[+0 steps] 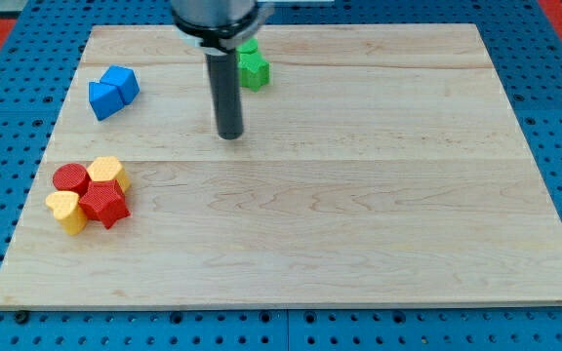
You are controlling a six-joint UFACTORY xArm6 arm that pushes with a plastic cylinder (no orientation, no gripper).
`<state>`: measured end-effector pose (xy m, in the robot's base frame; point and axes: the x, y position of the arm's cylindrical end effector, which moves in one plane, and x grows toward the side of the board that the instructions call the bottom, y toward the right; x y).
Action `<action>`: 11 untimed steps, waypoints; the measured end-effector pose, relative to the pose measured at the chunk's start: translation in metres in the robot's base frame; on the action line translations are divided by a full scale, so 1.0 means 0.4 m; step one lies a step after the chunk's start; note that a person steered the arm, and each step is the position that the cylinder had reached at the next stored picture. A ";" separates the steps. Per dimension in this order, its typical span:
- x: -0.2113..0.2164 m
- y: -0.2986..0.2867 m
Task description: Move the red star towards the right center
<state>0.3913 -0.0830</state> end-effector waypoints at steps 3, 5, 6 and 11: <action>-0.031 -0.050; -0.008 -0.236; 0.013 -0.335; 0.300 -0.315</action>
<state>0.5112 -0.2088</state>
